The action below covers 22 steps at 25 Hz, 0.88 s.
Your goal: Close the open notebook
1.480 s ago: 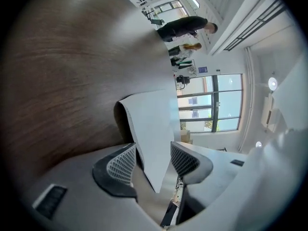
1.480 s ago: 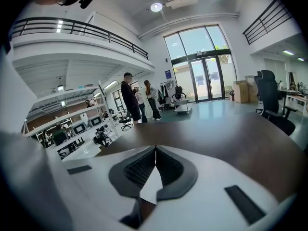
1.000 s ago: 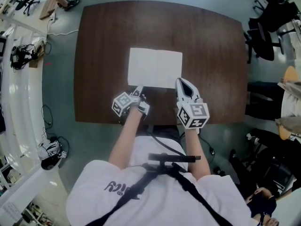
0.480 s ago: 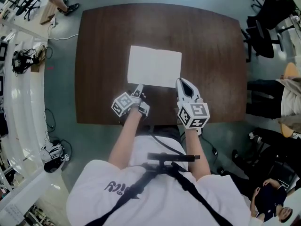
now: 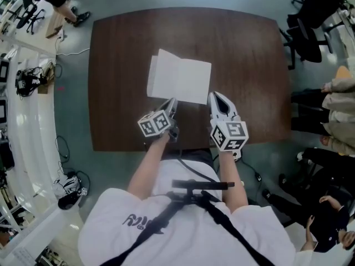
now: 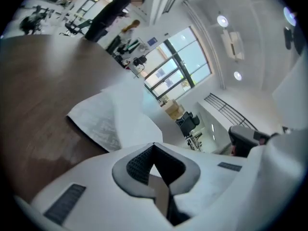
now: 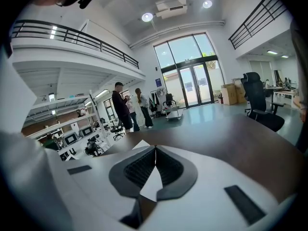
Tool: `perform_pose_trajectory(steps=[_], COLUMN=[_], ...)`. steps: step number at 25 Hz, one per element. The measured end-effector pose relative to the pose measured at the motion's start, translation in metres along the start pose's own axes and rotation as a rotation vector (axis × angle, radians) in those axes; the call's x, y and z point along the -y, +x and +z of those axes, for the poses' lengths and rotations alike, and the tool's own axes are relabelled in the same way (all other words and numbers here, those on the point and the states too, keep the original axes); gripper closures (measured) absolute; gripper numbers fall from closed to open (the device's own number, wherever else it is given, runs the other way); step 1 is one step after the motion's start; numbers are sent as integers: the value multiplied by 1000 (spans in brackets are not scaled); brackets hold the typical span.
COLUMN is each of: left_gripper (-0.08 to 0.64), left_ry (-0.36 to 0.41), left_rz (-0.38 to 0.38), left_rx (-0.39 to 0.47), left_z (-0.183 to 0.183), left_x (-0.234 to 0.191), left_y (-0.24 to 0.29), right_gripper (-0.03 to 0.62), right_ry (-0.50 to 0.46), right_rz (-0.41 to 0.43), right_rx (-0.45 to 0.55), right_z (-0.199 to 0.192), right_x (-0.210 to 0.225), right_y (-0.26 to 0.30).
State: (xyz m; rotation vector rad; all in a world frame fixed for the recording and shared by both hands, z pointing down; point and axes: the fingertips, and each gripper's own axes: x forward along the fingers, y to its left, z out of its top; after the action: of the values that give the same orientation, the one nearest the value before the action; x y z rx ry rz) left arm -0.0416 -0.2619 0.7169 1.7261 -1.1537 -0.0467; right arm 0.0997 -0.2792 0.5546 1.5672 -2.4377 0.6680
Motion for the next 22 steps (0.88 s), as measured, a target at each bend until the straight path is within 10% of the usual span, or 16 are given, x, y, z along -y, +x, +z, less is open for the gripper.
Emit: perform_pose_trajectory(steps=[9,16,22], left_gripper=[548,541,327], left_ry=[-7,-271,-547], left_rz=[126,52,-80], left_rx=[24,81,118], left_z=[-8,-5,0], left_x=[-21,-39,-43], left_y=[-2,-12,-5], right_gripper=[588,588,588], right_ry=[24,21,10], right_rz=[-27,-4,15], right_rx=[-2,-11,-28], right_z=[-2,-2,-7], right_x=[16,16,7], right_y=[0,9,18])
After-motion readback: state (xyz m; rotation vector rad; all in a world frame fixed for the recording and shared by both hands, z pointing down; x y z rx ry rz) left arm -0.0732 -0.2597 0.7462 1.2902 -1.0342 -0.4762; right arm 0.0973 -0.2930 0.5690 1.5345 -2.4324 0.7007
